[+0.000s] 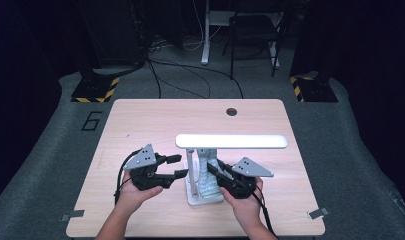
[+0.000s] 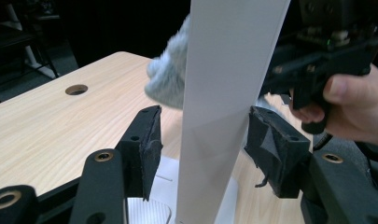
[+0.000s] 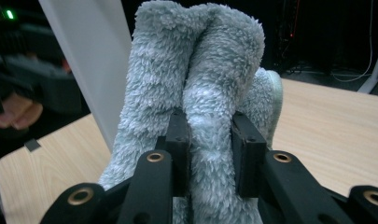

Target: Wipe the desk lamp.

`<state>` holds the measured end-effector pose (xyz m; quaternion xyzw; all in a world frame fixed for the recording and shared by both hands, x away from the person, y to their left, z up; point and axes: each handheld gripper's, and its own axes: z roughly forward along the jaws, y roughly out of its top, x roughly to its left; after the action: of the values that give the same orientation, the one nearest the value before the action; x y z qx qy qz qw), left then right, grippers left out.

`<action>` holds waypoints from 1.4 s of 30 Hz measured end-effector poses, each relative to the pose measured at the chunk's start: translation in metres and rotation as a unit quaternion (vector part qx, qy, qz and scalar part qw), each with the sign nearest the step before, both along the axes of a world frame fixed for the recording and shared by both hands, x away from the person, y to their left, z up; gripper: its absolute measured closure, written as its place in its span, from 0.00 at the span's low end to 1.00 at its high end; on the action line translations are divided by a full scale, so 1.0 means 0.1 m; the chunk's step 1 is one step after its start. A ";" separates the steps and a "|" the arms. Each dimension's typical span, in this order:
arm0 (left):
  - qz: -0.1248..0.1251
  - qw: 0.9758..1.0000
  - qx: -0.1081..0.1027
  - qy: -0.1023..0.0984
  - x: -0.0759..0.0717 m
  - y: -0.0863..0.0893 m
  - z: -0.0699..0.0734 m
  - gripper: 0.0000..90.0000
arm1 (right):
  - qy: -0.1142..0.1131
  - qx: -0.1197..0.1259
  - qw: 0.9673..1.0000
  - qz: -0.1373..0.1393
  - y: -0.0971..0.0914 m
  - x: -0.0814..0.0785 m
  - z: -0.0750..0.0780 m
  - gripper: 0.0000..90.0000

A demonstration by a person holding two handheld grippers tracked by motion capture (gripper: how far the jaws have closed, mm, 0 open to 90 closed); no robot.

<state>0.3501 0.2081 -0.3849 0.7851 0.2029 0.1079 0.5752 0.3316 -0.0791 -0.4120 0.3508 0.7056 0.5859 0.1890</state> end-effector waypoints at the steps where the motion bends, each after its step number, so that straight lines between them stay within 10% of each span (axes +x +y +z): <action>1: -0.003 1.000 -0.001 -0.001 0.00 0.00 0.00 0.49 | 0.000 0.003 1.000 -0.003 -0.01 0.00 0.03 0.80; 26: -0.017 0.999 0.034 -0.007 0.04 -0.19 -0.11 0.58 | -0.044 0.015 0.999 0.028 0.21 -0.16 0.56 0.81; 42: -0.003 0.999 0.033 -0.008 0.00 -0.23 -0.11 0.59 | -0.058 0.083 0.995 0.020 -0.01 -0.27 0.64 0.84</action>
<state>0.3502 0.1855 -0.3962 0.8037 0.1923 0.1188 0.5505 0.3046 -0.0805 -0.3481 0.3171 0.6490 0.6655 0.1881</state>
